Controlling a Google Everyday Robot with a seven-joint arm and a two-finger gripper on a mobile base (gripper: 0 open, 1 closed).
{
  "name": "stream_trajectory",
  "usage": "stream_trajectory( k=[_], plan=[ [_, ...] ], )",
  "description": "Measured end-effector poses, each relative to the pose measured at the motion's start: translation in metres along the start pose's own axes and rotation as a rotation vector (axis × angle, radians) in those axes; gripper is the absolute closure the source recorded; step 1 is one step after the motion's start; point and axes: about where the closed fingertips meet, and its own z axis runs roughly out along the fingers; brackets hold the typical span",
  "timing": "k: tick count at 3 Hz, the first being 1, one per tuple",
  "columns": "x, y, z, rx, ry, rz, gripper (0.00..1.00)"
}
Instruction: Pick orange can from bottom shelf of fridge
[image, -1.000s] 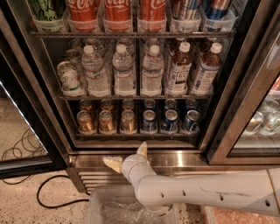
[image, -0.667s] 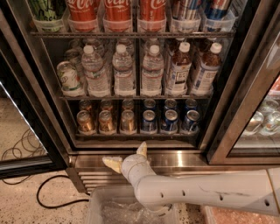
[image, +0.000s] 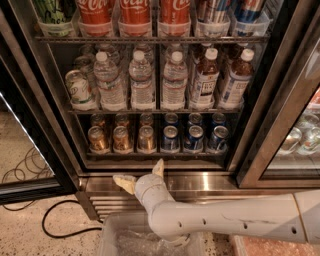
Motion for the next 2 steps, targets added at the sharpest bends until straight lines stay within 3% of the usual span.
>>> stream_trajectory(
  k=[2],
  plan=[
    [-0.004,0.002,0.023,0.034,-0.056,0.008,0.0]
  ],
)
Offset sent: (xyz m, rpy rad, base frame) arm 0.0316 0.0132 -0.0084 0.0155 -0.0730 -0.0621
